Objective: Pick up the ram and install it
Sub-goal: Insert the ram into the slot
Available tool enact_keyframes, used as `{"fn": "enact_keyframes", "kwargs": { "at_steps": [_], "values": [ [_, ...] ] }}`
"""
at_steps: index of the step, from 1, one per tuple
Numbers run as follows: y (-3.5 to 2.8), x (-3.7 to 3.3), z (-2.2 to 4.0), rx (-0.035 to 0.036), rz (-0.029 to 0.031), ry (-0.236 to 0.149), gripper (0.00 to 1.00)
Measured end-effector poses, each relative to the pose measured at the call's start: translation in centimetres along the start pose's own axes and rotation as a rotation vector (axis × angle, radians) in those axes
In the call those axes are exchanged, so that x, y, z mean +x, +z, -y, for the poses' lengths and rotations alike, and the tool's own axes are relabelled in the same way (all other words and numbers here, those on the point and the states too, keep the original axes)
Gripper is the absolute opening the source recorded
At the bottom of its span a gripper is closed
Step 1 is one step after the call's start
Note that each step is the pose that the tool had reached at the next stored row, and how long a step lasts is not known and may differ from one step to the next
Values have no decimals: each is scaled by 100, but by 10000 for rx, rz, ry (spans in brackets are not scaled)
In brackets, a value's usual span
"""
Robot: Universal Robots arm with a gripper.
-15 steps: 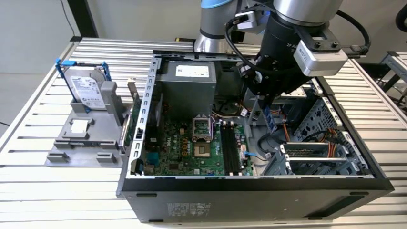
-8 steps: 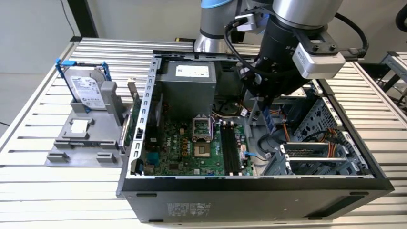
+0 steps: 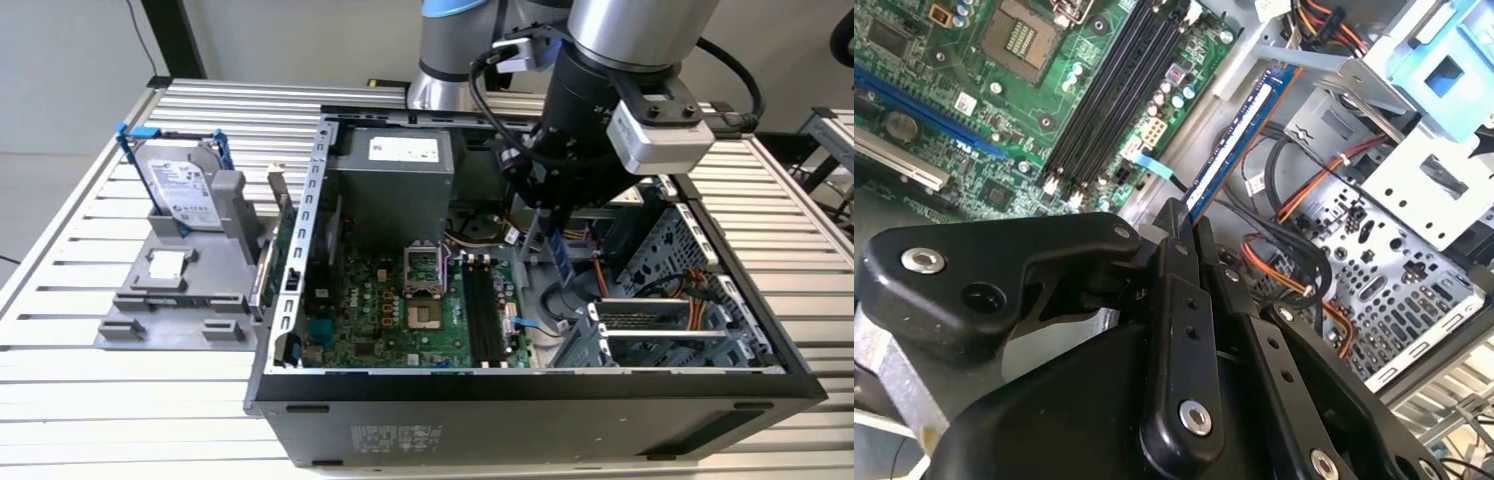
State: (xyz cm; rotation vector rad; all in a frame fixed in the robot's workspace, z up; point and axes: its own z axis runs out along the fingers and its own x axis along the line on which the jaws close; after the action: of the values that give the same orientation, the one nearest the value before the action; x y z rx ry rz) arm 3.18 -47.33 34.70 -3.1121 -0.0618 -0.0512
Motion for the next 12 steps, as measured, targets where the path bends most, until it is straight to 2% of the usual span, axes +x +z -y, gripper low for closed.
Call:
{"fn": "enact_keyframes", "kwargs": {
  "at_steps": [8, 12],
  "values": [
    [10, 0, 0, 1, 0, 13, 0],
    [39, -1, -1, -1, -1, 48, 0]
  ]
}}
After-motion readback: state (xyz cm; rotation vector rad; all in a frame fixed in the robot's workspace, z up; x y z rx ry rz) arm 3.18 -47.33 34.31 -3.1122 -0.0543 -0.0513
